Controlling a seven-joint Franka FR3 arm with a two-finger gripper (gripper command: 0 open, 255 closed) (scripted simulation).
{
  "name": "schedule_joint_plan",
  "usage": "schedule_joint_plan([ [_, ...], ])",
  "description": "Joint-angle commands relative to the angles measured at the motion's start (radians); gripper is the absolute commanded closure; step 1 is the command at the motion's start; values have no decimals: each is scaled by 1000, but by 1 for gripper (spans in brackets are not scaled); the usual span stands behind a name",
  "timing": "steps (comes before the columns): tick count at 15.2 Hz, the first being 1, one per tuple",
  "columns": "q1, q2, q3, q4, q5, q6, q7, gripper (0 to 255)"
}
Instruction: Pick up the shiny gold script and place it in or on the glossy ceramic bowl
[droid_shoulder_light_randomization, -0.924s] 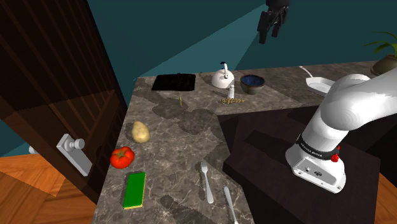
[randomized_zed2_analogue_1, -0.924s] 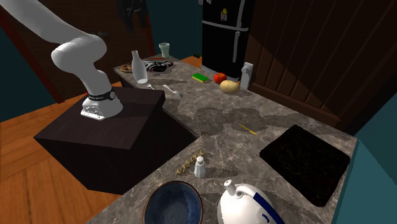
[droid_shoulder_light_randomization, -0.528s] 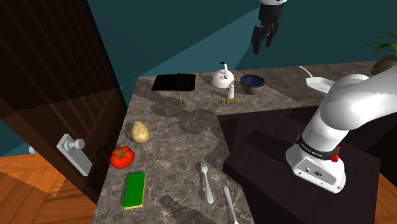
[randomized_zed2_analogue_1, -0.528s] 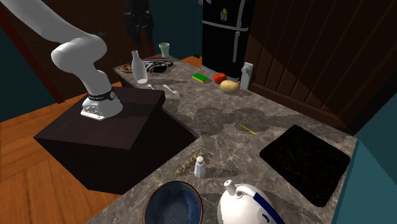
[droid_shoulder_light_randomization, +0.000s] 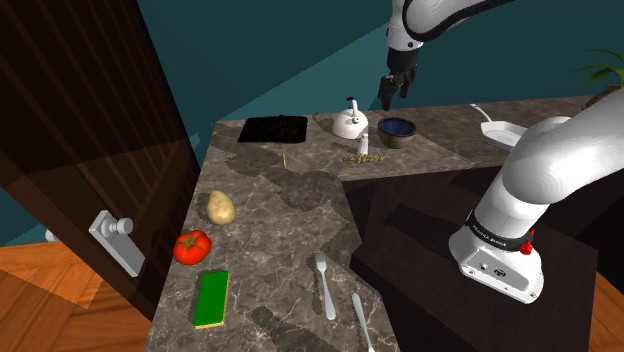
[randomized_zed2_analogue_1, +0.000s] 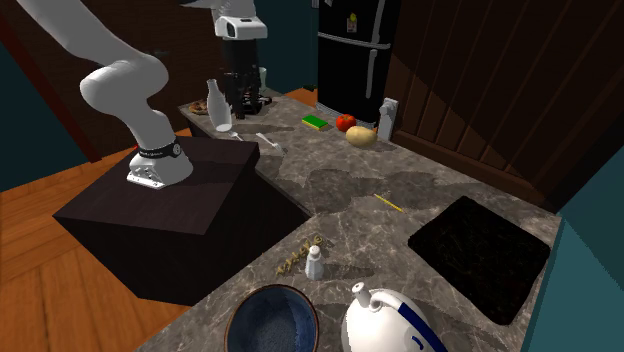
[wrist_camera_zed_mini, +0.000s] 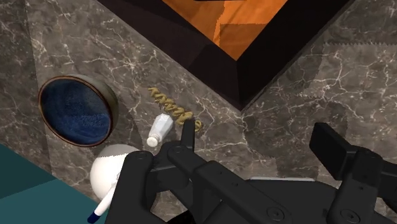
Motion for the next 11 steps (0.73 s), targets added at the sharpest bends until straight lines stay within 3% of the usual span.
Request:
schedule_joint_plan([
  [1, -6, 58, -9, -17, -17, 80, -1, 0],
  [11, -45, 425, -49, 4, -106, 437, 16, 0],
])
